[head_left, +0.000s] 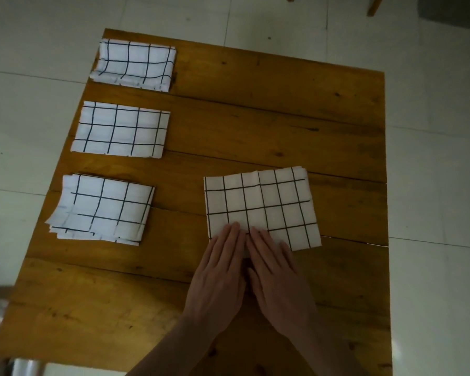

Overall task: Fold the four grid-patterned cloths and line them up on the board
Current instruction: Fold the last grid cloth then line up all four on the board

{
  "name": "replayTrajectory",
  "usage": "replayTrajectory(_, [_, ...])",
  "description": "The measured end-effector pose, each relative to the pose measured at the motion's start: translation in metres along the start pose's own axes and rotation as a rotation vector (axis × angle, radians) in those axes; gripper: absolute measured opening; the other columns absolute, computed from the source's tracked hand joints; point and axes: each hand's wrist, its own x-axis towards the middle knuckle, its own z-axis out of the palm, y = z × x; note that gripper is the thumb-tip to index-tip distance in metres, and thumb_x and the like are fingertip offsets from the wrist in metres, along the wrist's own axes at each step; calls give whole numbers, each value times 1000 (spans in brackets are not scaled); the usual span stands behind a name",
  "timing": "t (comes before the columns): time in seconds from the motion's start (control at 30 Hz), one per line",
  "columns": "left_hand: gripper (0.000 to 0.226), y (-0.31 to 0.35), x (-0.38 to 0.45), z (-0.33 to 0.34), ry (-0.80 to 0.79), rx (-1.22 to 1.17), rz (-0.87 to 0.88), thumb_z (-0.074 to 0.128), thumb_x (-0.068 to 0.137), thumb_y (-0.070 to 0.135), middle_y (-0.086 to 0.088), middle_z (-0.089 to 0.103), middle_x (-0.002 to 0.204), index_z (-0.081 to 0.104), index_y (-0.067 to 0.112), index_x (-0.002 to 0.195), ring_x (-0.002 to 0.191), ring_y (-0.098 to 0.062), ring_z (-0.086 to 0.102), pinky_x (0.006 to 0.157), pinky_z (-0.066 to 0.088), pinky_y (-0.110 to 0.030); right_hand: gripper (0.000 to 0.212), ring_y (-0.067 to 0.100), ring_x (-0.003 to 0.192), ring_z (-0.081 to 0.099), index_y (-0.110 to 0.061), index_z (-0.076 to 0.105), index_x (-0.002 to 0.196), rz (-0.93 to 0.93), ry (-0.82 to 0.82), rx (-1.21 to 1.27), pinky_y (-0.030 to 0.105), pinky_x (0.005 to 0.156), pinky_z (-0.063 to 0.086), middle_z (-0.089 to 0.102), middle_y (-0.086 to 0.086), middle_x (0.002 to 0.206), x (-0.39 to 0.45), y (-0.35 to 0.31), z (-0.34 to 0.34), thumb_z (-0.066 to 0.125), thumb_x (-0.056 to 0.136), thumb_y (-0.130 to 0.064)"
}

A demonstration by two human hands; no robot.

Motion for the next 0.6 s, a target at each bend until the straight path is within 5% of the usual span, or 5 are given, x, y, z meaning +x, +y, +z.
replayTrajectory(0.6, [80, 1, -1, -3, -113, 62, -74, 26, 108, 59, -14, -1, 173, 5, 6, 165, 161, -26, -1, 127, 15, -46, 82, 19, 160, -5, -13, 0, 165, 122, -72, -25, 43, 128, 9, -7, 6, 173, -10, 54, -6, 16, 105, -67])
